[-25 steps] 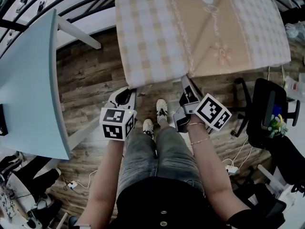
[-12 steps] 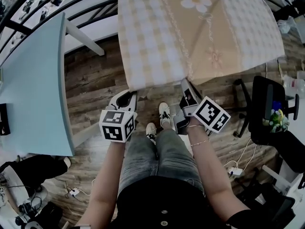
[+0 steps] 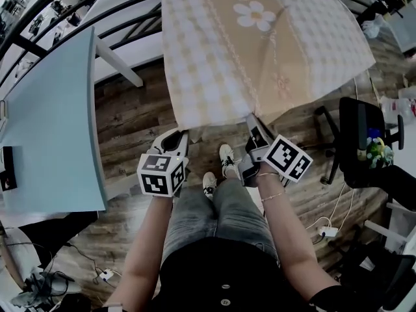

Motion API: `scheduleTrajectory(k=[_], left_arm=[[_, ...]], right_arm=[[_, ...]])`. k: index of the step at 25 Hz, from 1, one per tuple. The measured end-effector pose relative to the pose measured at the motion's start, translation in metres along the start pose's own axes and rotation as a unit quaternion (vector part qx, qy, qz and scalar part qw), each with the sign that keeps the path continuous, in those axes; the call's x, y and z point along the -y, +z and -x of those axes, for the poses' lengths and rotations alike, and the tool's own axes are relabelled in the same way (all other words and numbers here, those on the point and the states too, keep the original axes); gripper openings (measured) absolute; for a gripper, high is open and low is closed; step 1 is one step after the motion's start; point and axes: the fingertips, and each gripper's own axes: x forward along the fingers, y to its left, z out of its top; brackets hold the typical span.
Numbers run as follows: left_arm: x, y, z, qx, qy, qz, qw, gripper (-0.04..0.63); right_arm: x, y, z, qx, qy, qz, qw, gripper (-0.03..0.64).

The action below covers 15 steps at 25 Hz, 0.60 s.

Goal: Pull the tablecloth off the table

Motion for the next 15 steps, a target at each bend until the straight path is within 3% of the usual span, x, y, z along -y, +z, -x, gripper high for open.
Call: scheduleTrajectory(k=[15], left_arm=[[0.022, -0.002, 0.046, 0.031, -0.014, 0.017, 0.9993, 0.020]], right_arm=[[-0.022, -0.016, 0.053, 0.008, 0.015, 0.012, 1.000, 0.028]])
